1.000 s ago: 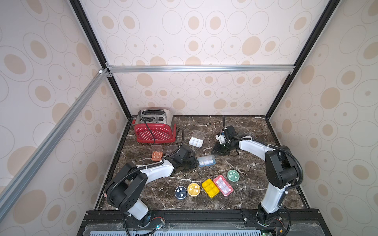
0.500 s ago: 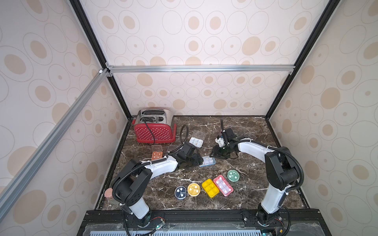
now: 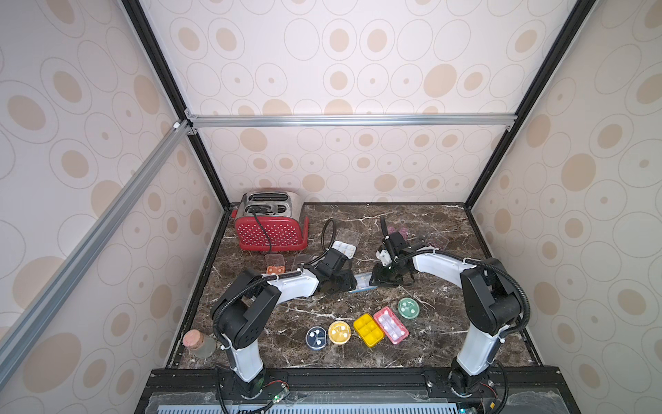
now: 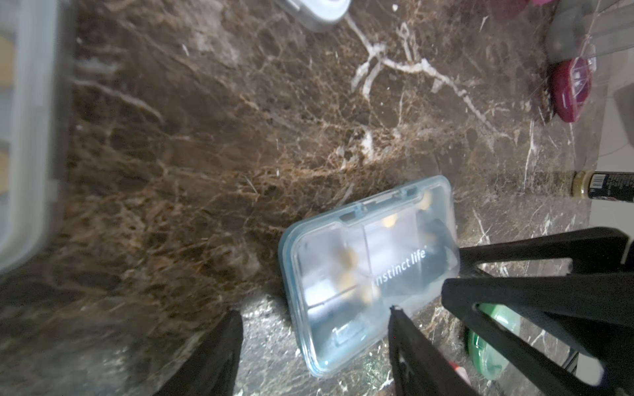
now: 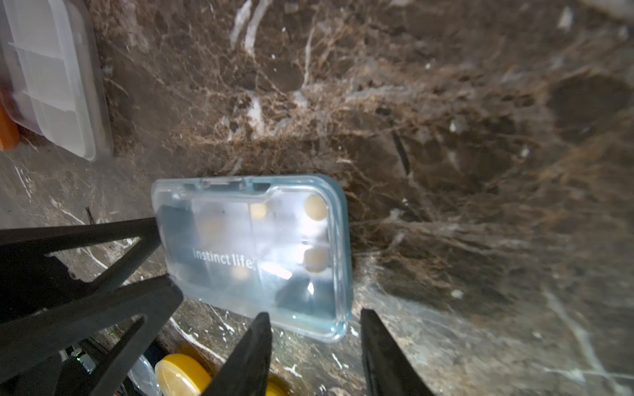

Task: Close pillboxes
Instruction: Close the lid on the pillbox.

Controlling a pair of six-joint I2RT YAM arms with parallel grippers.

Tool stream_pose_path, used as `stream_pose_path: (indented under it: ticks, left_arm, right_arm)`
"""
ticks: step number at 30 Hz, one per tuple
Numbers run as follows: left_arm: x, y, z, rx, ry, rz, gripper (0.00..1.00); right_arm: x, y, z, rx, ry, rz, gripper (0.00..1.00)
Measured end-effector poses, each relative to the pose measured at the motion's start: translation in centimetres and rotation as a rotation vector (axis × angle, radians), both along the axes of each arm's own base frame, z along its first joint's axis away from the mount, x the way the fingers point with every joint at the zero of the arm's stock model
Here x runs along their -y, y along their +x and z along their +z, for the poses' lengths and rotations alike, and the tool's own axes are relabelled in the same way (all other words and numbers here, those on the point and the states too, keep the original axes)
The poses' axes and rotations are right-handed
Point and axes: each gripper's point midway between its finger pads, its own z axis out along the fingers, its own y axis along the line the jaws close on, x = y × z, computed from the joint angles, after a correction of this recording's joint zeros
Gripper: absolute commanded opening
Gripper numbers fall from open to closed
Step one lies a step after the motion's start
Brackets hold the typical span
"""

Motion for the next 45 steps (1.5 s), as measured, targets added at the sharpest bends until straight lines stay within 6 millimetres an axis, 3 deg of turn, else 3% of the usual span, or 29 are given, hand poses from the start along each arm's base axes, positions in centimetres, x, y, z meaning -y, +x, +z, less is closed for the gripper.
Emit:
stream_pose_path:
  ticks: [20, 45]
  left_arm:
    - [0.4, 0.4, -0.7, 0.01, 0.0, -0.013, 0.49]
    - [1.4, 1.5, -1.0, 0.039, -0.096, 0.014, 0.41]
  right_arm:
    - [-0.2, -0.4, -0.5, -0.004, -0.039, 0.013, 0.35]
    - [-0.2, -0.6, -0.9, -0.031, -0.061, -0.021, 0.31]
